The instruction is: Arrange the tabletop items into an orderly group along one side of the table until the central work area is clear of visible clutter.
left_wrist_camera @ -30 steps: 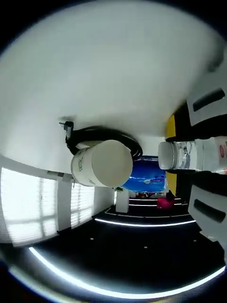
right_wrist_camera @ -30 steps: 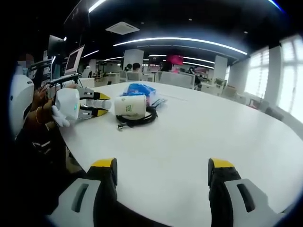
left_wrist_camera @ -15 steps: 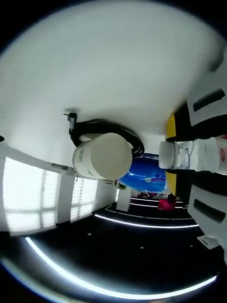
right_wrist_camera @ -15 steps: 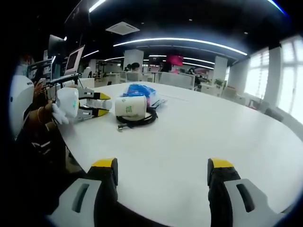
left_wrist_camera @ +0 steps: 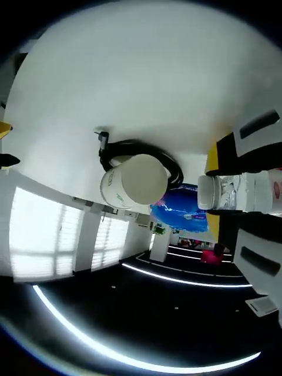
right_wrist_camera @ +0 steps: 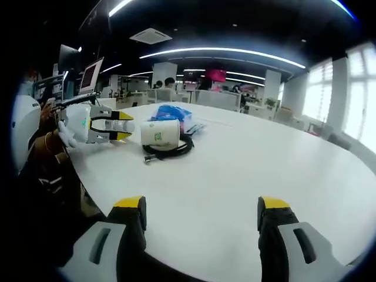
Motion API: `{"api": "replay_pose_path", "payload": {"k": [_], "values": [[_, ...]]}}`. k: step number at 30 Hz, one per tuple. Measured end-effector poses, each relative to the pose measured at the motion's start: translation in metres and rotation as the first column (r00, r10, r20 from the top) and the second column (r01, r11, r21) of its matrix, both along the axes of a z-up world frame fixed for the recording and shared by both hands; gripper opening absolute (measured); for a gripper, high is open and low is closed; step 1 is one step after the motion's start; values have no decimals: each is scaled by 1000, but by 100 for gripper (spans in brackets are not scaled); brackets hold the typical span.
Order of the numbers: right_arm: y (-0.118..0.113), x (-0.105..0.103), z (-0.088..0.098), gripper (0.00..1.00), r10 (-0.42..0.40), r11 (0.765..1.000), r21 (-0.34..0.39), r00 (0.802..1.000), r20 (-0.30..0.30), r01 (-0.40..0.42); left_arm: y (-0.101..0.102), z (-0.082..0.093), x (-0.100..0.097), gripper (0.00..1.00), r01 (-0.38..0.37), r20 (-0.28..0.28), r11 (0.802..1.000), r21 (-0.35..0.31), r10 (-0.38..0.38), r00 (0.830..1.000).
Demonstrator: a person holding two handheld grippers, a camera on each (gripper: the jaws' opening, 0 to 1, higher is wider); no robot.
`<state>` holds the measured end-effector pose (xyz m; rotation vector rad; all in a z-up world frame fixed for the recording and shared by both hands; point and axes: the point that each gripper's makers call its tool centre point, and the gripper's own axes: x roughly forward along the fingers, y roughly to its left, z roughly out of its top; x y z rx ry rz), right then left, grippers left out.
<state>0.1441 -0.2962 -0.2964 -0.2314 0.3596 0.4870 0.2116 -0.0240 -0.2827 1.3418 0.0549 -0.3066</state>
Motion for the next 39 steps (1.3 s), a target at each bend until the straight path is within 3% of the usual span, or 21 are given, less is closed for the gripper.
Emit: {"api": "replay_pose_path", "payload": {"k": [10,18,21,24,30,31,33,39], "values": [[0,1,3,74,-6,1000,-2,1000,8,6,4,34,-8,20,37,23,983,-179,-33,999],[3,1,1,74,-6,1000,-2,1000,2,6,16,66,-16,20,56,36,925,-376,-46,998],[4,2,3,74,-7,1000,0,1000,6,7,27,80,-19,20,61,43,883,-466,-46,998],[5,2,4,74,-6,1000,3,1000,8,6,37,87,-20,20,68,40,855,-514,-55,998],[4,2,3,74,-11,1000,1,1000,4,11,58,100,-21,20,52,32,775,-629,-41,999],[4,3,4,74,-10,1000,1,1000,6,10,63,102,-21,20,43,27,748,-663,-33,999],[5,3,4,74,-8,1000,1,1000,5,8,68,105,-21,20,41,28,728,-685,-30,999],[10,5,7,74,4,1000,-7,1000,9,-4,101,115,-17,20,2,10,561,-828,11,1000]]}}
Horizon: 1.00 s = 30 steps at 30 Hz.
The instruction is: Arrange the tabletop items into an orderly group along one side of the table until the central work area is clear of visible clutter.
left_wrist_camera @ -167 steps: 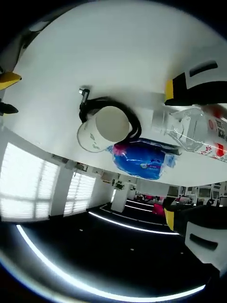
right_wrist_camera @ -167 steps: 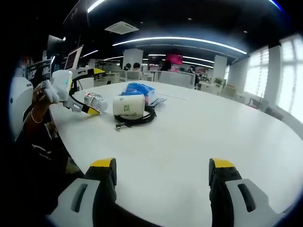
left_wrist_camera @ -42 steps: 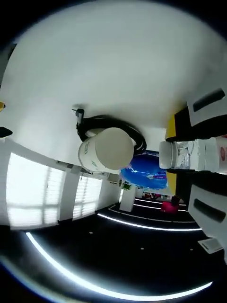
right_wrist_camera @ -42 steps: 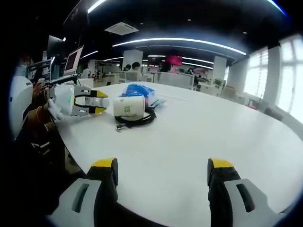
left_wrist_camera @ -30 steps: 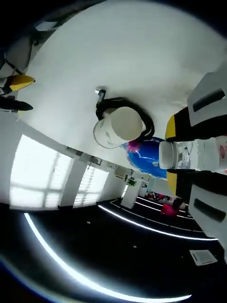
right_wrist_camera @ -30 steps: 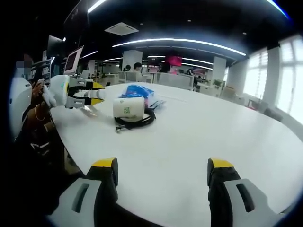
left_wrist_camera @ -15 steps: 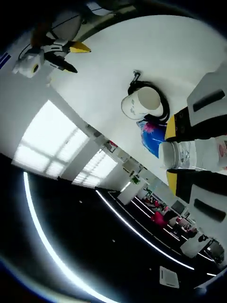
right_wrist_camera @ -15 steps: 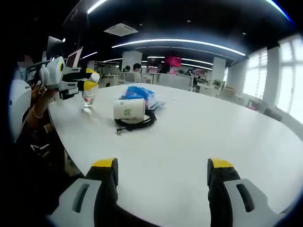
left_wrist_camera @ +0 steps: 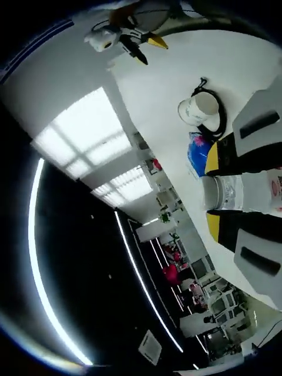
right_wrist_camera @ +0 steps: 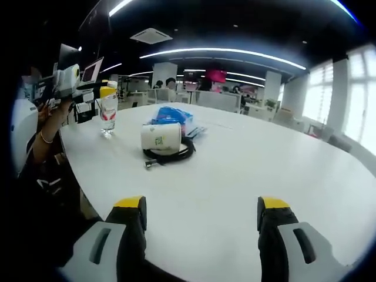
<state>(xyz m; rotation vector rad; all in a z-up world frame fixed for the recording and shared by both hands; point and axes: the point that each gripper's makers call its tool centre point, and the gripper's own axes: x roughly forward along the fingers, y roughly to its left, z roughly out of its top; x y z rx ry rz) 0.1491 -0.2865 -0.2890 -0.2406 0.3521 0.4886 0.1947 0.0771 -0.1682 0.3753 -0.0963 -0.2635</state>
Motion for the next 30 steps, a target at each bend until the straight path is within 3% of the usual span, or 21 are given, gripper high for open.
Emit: {"api": "replay_pose_path", "payload": {"k": [9,19,30], "values": [[3,1,2,74,5,1000,-11,1000,-2,-5,25,3,2,21,-22,11,983,-181,24,1000],[4,2,-1,74,-5,1000,-14,1000,-14,4,38,3,2,21,-46,11,973,-228,50,999],[4,2,1,74,-7,1000,-17,1000,-12,7,57,1,-2,21,-55,-2,940,-338,58,998]]}}
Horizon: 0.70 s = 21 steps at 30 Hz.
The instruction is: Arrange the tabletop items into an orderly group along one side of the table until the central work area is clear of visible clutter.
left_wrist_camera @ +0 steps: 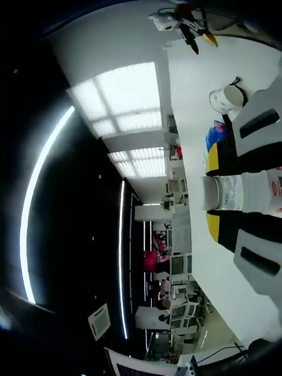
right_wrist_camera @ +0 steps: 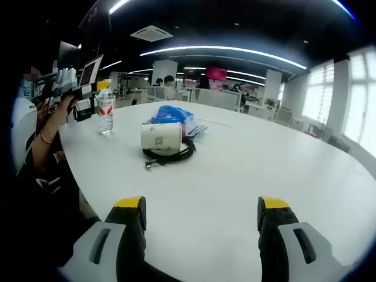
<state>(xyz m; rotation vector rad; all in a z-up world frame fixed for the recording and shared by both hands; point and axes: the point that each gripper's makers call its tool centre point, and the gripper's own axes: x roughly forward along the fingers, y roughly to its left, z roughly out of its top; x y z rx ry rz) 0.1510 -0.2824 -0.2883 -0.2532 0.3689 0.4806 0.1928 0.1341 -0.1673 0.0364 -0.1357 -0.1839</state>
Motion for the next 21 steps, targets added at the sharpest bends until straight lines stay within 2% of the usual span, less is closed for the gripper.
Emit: {"api": "replay_pose_path", "payload": {"k": [21], "values": [[2,1,-2,74,1,1000,-1,1000,-6,-1,2,-1,-2,21,10,23,1000,-10,-9,1000]]}}
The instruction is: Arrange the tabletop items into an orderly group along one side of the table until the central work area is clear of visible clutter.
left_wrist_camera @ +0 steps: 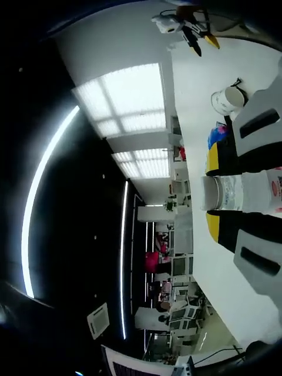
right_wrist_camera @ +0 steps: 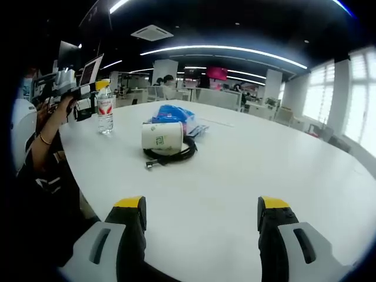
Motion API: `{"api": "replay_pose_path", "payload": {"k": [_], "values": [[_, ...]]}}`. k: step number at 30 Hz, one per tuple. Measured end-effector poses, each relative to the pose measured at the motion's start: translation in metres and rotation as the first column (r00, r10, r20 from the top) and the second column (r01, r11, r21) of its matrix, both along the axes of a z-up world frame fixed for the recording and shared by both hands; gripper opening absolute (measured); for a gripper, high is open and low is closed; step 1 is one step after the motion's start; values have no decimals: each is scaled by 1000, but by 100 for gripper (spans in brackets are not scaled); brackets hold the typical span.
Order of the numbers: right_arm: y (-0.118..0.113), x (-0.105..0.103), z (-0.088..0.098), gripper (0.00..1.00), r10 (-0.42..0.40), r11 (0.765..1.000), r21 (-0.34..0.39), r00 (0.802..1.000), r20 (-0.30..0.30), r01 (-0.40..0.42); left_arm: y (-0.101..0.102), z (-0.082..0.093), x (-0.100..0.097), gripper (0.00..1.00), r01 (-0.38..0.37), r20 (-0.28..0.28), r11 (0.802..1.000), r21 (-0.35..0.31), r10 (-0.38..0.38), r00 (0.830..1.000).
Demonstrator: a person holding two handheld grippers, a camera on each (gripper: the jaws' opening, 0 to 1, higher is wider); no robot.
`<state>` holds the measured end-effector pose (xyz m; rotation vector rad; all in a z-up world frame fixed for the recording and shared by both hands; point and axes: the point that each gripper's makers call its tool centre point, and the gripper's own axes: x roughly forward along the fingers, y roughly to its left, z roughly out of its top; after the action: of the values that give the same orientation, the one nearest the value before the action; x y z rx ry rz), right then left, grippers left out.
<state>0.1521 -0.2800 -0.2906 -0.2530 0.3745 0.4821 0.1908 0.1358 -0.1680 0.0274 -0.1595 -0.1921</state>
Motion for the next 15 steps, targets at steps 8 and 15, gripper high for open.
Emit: {"api": "replay_pose_path", "payload": {"k": [8,15], "values": [[1,-1,0,76,2,1000,2,1000,-1,-2,1,1,2,21,31,32,999,28,-32,999],[-2,-2,1,77,-10,1000,2,1000,5,10,3,3,5,22,85,29,996,21,-86,996]]}}
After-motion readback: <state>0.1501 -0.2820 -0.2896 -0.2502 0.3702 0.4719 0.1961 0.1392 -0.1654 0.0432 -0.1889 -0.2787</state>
